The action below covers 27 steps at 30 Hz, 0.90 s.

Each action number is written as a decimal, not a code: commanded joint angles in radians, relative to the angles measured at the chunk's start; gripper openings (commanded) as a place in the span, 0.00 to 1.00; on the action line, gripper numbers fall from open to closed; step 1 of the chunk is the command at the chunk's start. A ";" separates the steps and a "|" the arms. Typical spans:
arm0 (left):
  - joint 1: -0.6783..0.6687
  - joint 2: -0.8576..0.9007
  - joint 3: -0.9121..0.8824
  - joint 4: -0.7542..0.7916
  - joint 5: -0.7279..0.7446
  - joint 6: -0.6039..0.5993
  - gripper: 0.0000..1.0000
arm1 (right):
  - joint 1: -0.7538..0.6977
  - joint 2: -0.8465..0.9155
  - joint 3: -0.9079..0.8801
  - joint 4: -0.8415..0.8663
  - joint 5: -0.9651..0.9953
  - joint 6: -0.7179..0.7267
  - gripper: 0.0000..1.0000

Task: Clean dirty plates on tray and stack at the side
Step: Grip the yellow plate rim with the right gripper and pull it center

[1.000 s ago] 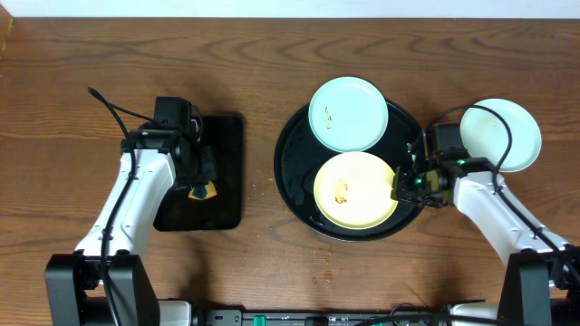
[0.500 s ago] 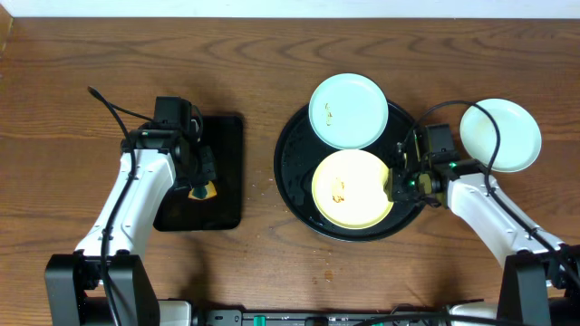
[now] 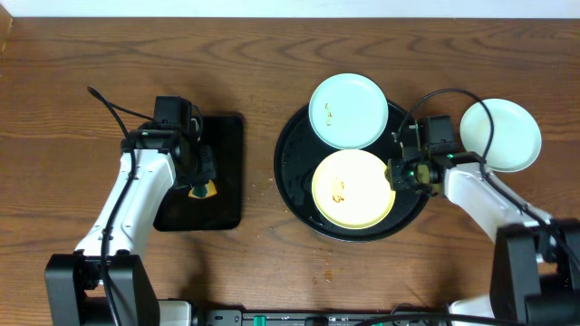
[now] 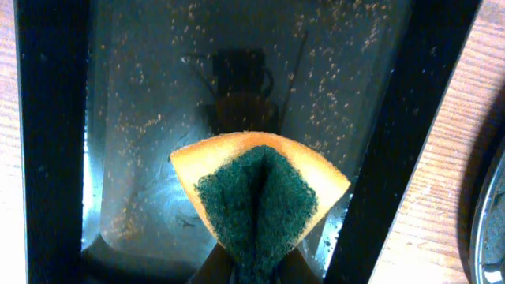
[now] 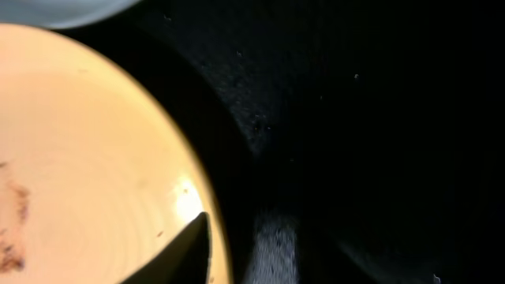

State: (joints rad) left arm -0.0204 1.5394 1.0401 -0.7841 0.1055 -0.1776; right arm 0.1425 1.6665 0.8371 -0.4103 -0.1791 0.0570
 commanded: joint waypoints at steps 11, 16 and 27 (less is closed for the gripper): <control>0.002 0.013 -0.005 0.057 -0.014 0.047 0.08 | 0.016 0.041 0.013 0.010 -0.013 -0.010 0.01; 0.002 0.043 -0.008 0.070 -0.070 0.047 0.17 | 0.018 0.041 0.013 0.010 -0.013 -0.010 0.03; 0.002 0.104 -0.008 0.136 -0.074 0.047 0.75 | 0.018 0.041 0.013 0.009 -0.013 -0.010 0.04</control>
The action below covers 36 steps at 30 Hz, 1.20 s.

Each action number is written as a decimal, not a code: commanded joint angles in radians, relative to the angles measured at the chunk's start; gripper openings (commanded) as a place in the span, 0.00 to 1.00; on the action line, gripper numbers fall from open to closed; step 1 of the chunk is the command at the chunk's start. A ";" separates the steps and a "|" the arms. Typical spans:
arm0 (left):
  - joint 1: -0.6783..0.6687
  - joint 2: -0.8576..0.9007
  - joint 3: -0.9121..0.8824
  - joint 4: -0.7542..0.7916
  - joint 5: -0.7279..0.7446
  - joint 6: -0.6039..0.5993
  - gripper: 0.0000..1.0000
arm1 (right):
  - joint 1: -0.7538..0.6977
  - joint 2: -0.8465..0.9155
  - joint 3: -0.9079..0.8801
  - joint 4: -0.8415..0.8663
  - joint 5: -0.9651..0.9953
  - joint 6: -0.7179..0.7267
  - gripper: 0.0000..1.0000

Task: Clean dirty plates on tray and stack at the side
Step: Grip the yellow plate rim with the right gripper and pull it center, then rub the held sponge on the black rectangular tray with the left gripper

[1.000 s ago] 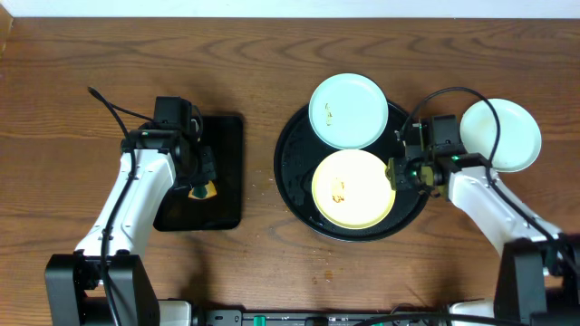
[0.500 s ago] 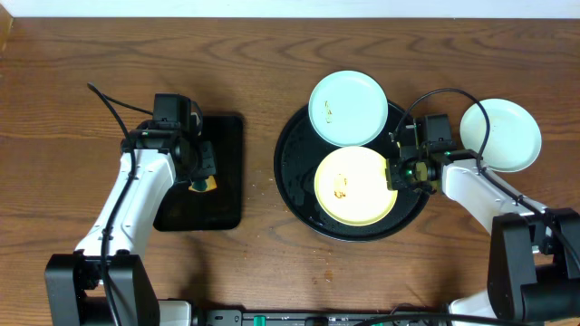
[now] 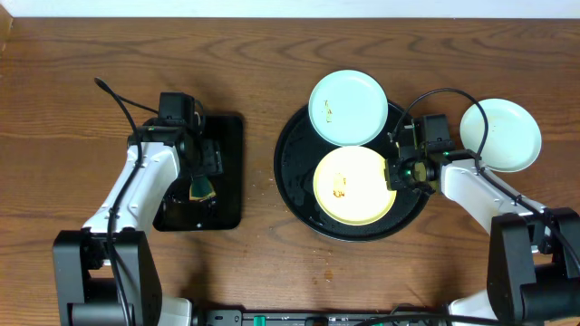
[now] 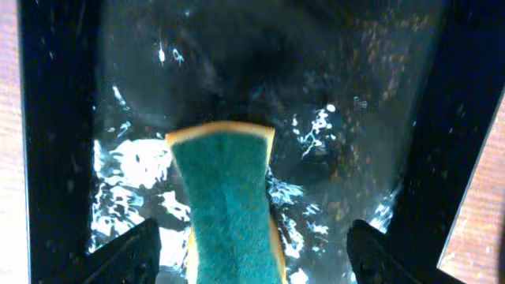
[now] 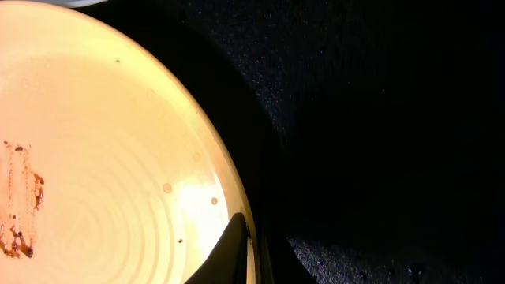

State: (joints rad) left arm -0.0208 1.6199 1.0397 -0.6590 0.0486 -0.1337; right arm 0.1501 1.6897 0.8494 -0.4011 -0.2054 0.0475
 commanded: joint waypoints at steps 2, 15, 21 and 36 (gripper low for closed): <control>0.003 0.042 -0.009 0.013 -0.033 0.003 0.75 | 0.010 0.018 0.001 0.000 0.013 0.000 0.05; 0.003 0.232 -0.009 0.119 -0.129 0.004 0.14 | 0.010 0.018 0.001 0.000 0.013 0.000 0.06; 0.003 0.232 -0.008 0.127 -0.128 0.006 0.67 | 0.010 0.018 0.001 0.000 0.013 0.000 0.06; 0.003 0.224 -0.009 -0.024 -0.065 0.002 0.69 | 0.010 0.018 0.001 -0.003 0.013 0.003 0.07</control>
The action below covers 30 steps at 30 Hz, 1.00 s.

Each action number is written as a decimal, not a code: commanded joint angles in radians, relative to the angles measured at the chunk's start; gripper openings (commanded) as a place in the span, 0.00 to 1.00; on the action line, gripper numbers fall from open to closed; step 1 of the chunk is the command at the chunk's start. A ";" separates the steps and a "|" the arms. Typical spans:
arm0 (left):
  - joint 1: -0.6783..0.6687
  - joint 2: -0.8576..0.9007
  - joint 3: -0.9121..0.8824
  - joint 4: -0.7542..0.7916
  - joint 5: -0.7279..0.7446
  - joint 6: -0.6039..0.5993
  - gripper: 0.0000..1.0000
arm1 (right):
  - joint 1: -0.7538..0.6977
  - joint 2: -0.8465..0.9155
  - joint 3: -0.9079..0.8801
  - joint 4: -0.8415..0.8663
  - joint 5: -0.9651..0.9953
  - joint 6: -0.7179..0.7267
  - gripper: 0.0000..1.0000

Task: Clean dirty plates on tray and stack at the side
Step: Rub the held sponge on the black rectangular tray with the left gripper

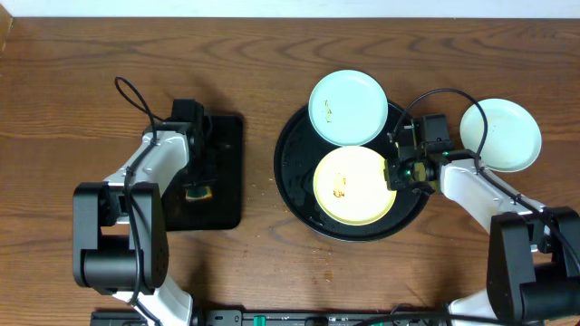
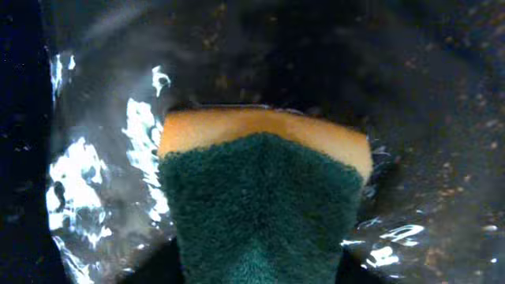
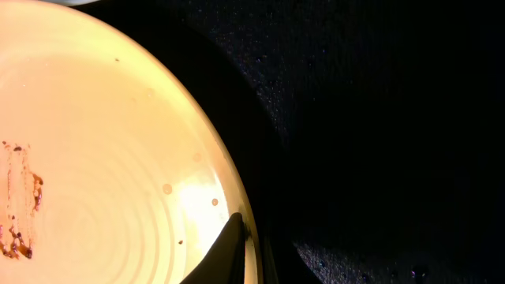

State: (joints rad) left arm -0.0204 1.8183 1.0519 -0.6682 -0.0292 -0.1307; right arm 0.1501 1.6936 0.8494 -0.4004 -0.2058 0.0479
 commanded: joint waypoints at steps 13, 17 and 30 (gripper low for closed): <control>0.002 0.026 -0.070 -0.075 0.028 -0.008 0.40 | 0.010 0.014 0.001 -0.004 0.014 0.003 0.09; 0.004 0.024 -0.054 -0.086 0.017 0.007 0.57 | 0.010 0.014 0.001 -0.004 0.014 0.003 0.11; 0.005 0.012 -0.003 -0.014 0.017 -0.013 0.76 | 0.010 0.014 0.001 -0.003 0.014 0.003 0.15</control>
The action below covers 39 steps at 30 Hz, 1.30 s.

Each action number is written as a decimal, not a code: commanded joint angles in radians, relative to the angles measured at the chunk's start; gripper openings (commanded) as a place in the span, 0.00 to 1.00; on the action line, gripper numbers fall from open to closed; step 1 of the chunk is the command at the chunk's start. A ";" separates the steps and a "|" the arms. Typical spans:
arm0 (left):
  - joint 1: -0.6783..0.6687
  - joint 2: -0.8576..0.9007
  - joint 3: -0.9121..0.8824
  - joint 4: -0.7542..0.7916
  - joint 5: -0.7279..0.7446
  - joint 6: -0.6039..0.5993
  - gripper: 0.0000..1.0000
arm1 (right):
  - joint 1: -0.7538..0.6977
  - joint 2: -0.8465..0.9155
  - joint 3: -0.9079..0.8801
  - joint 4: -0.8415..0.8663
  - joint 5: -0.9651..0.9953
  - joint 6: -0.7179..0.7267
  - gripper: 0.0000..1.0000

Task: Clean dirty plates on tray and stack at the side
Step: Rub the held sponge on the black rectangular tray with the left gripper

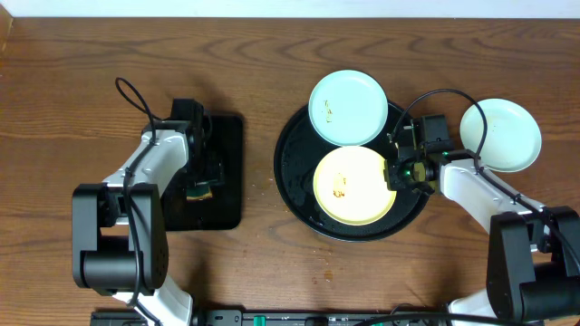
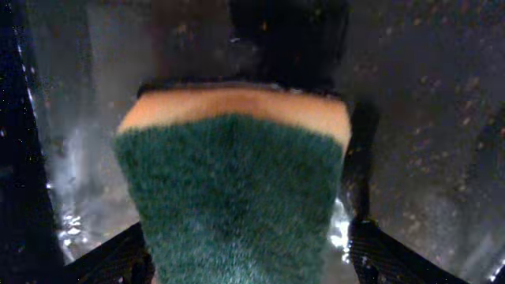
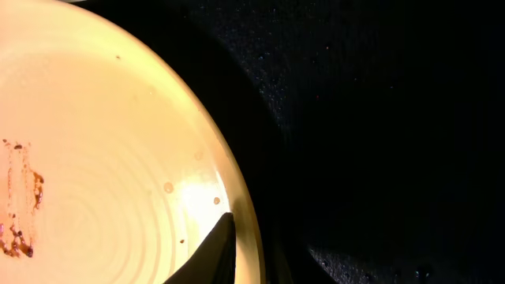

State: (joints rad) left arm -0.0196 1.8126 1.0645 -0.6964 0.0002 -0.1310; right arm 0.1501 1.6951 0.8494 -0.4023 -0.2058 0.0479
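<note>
A yellow plate [image 1: 353,187] with brown smears [image 3: 20,197] lies in the round black tray [image 1: 294,195]. My right gripper [image 1: 396,172] is shut on its right rim. One finger [image 3: 209,256] rests on the inner rim and the other is hidden in the dark. A pale blue plate [image 1: 347,110] with a small stain overlaps the tray's far edge. A white plate [image 1: 500,134] sits on the table at right. My left gripper [image 2: 245,260] stands open low in the black basin [image 1: 227,172]. The green-and-yellow sponge [image 2: 233,173] lies between its fingers [image 2: 118,256].
The basin's wet bottom [image 2: 418,118] is speckled with crumbs. Bare wooden table [image 1: 263,81] lies between the basin and the round tray. Both arms' cables [image 1: 136,100] loop over the table.
In the left wrist view both fingers now show on either side of the sponge, which looms larger. The right finger sits slightly further in on the yellow plate. The overhead view is almost unchanged.
My left gripper first held the folded sponge over the basin. Then it stood open with the sponge in the water between its fingers. Later it sat low over the wet sponge, and it remains there. My right gripper settled on the yellow plate's rim and has stayed.
</note>
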 commanded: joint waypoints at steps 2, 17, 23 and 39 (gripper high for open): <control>0.004 0.019 -0.043 0.046 -0.020 -0.012 0.74 | 0.010 0.013 0.001 -0.001 0.014 0.003 0.15; 0.004 -0.074 -0.007 0.016 -0.031 0.008 0.08 | 0.010 0.013 0.001 0.002 0.014 0.003 0.30; 0.002 -0.260 -0.012 0.013 -0.032 0.008 0.07 | 0.010 0.013 0.001 -0.006 0.014 0.003 0.58; 0.002 -0.391 -0.015 0.020 -0.034 0.035 0.07 | 0.010 0.013 0.001 -0.004 0.015 -0.005 0.65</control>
State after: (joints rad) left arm -0.0204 1.4220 1.0328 -0.6716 -0.0158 -0.1036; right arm 0.1631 1.6932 0.8574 -0.3973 -0.2508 0.0475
